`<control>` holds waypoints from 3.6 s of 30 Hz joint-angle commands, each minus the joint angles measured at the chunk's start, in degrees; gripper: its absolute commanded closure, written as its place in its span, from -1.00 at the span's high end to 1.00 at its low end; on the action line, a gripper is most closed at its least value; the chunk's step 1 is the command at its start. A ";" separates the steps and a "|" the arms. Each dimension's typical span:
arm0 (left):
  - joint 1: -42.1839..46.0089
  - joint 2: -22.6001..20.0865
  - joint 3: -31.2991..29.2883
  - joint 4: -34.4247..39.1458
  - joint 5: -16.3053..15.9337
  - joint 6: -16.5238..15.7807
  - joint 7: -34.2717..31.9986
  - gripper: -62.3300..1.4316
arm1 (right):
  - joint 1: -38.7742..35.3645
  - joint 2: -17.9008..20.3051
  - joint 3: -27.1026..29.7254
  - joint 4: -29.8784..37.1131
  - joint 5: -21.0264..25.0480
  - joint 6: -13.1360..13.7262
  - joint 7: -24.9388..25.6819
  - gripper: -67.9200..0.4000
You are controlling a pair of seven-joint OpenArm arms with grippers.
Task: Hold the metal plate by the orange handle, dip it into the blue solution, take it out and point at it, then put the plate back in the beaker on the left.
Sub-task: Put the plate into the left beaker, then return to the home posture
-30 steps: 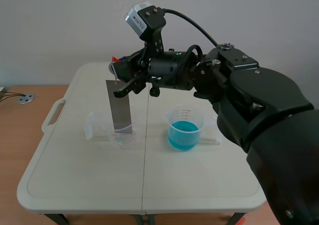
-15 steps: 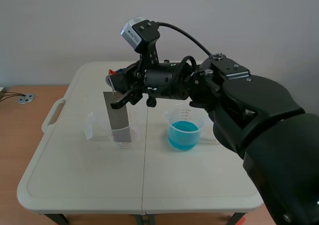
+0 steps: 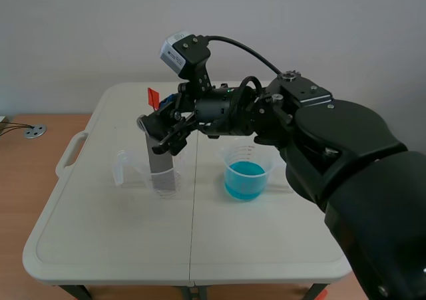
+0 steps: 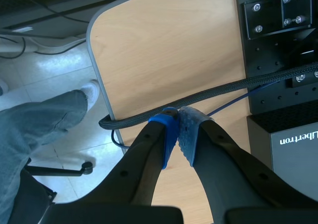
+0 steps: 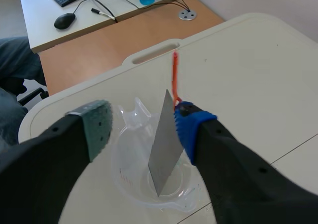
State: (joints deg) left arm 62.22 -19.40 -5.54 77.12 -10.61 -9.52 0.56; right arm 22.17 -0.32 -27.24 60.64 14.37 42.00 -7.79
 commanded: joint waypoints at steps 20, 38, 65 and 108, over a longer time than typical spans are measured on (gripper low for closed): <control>-3.39 -1.44 -0.15 0.83 9.14 1.22 -2.69 1.00 | 1.11 1.16 2.62 3.54 0.83 -5.81 0.44 0.96; -22.62 -1.46 -0.31 9.03 13.42 1.18 -3.78 1.00 | -14.51 13.33 9.99 27.74 2.56 -7.13 0.20 0.96; -39.56 -8.76 12.44 31.43 7.96 -5.33 -4.63 1.00 | -48.83 21.59 19.39 54.93 5.79 -8.02 1.90 0.96; -39.34 -10.32 18.18 32.22 6.80 -5.31 -2.03 1.00 | -51.84 22.56 22.80 57.29 5.75 -9.64 1.07 0.95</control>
State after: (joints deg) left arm 22.39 -29.85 12.99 108.53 -3.46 -15.09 -0.71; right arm -30.35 21.76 -4.56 117.23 19.53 32.53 -7.42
